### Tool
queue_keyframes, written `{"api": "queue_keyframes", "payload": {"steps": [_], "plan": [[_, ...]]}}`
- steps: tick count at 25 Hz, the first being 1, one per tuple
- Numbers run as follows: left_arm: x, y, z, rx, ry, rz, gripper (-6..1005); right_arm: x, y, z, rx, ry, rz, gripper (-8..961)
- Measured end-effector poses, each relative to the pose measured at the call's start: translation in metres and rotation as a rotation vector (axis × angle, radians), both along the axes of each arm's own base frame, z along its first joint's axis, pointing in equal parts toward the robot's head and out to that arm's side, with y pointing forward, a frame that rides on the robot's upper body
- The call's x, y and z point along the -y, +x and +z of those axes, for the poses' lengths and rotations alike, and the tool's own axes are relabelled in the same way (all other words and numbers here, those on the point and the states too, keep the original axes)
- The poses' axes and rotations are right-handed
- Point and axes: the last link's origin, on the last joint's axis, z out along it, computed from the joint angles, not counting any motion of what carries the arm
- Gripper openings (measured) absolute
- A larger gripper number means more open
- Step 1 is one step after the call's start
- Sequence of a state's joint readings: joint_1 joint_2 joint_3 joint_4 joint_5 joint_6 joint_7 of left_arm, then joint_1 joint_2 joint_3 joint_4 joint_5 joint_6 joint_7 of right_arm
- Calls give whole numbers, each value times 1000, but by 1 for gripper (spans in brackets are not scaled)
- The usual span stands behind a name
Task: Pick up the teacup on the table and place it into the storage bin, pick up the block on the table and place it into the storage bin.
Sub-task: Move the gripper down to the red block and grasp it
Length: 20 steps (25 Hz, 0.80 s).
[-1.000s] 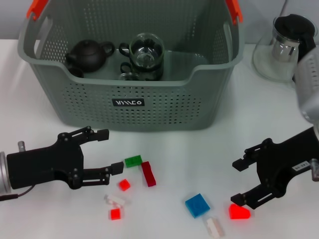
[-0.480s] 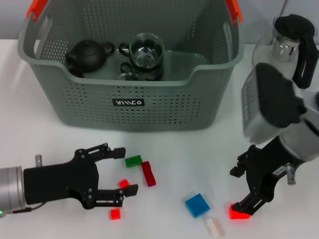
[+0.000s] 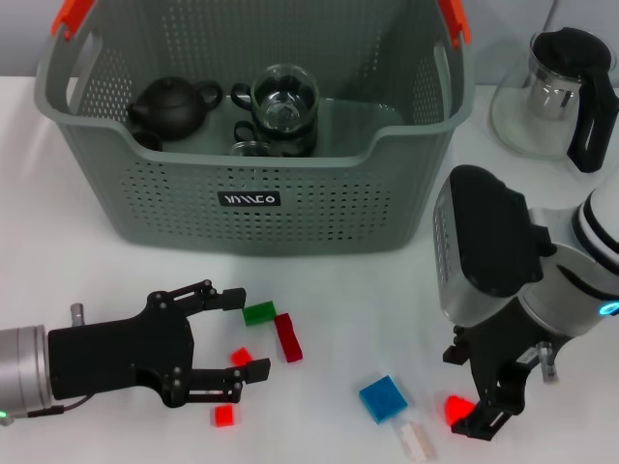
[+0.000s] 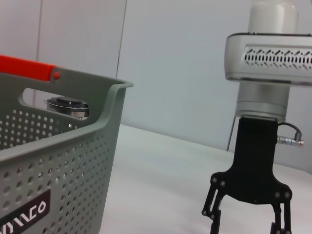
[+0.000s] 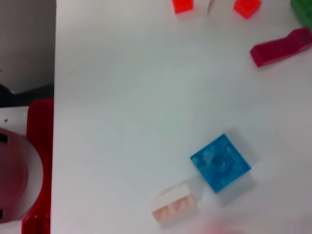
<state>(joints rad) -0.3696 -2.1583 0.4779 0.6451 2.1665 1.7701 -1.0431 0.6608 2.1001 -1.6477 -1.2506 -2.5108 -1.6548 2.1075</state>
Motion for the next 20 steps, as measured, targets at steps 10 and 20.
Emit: {"api": "queue_keyframes", "payload": {"steps": [10,20], "plan": [[-1,-2,2,14,14,28,904,5,4,-12,80,-10,59,855],[-1,-3,1,20,18,42,904,8,1,-18,95,-29,90,856]]}}
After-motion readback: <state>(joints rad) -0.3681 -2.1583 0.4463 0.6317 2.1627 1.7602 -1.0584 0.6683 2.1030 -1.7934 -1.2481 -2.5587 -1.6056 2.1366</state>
